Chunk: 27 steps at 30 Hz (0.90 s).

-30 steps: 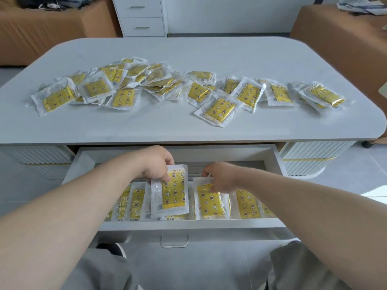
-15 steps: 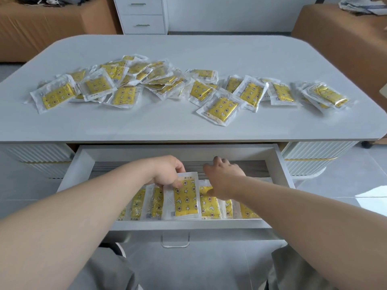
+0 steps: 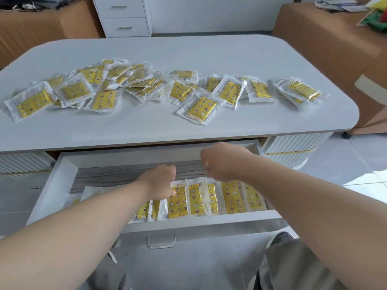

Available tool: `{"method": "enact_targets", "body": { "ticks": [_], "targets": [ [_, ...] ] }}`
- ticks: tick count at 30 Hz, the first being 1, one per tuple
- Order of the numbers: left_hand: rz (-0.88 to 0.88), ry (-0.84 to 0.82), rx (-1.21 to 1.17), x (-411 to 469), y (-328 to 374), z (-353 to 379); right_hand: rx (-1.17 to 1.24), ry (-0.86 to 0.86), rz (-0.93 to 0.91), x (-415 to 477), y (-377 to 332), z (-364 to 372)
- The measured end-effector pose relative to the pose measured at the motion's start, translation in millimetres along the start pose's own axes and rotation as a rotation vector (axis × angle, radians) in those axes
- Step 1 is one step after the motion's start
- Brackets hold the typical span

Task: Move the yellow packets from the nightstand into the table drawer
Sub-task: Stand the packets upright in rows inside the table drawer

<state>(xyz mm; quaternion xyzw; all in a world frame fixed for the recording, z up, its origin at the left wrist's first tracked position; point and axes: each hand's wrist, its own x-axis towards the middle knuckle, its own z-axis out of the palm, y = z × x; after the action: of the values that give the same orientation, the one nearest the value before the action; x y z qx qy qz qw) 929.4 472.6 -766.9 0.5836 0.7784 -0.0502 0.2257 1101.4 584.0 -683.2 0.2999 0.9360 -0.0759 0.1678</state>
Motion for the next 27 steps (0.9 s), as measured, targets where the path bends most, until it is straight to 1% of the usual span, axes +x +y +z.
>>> {"method": "enact_targets", "body": {
  "ticks": [3, 6, 8, 10, 12, 14, 15, 18, 20, 22, 24, 27],
  "targets": [
    [0.016, 0.040, 0.158, -0.9, 7.6, -3.3, 0.061, 0.081, 0.017, -6.1, 9.3, -11.3],
    [0.040, 0.019, 0.280, 0.2, 24.5, -19.7, 0.146, 0.189, 0.042, -8.9, 21.2, -25.3],
    [0.048, -0.039, 0.271, 0.7, 43.0, -35.4, 0.180, 0.266, 0.086, -7.6, 31.2, -33.3],
    [0.073, -0.080, 0.198, -1.0, 64.5, -53.4, 0.259, 0.378, 0.172, -3.1, 44.3, -37.9],
    [0.136, -0.023, 0.081, -4.3, 83.1, -72.4, 0.364, 0.539, 0.263, 4.9, 61.4, -39.6],
    [0.197, 0.124, -0.031, -7.8, 98.6, -91.1, 0.369, 0.716, 0.343, 13.1, 82.3, -41.3],
    [0.222, 0.214, -0.074, -8.3, 105.5, -98.8, 0.341, 0.761, 0.393, 16.3, 94.4, -42.1],
    [0.309, 0.481, -0.139, 2.3, 127.1, -115.5, 0.335, 0.758, 0.580, 18.3, 133.9, -42.4],
    [0.366, 0.580, -0.130, 24.0, 143.4, -124.5, 0.377, 0.745, 0.673, 18.0, 161.4, -40.4],
    [0.397, 0.609, -0.051, 56.2, 162.1, -133.9, 0.413, 0.711, 0.747, 19.1, 188.7, -36.6],
    [0.371, 0.600, 0.065, 90.4, 181.6, -143.5, 0.463, 0.646, 0.801, 21.5, 210.0, -32.8],
    [0.266, 0.490, 0.189, 133.6, 205.7, -151.0, 0.551, 0.571, 0.840, 28.4, 229.2, -28.7]
  ]
}}
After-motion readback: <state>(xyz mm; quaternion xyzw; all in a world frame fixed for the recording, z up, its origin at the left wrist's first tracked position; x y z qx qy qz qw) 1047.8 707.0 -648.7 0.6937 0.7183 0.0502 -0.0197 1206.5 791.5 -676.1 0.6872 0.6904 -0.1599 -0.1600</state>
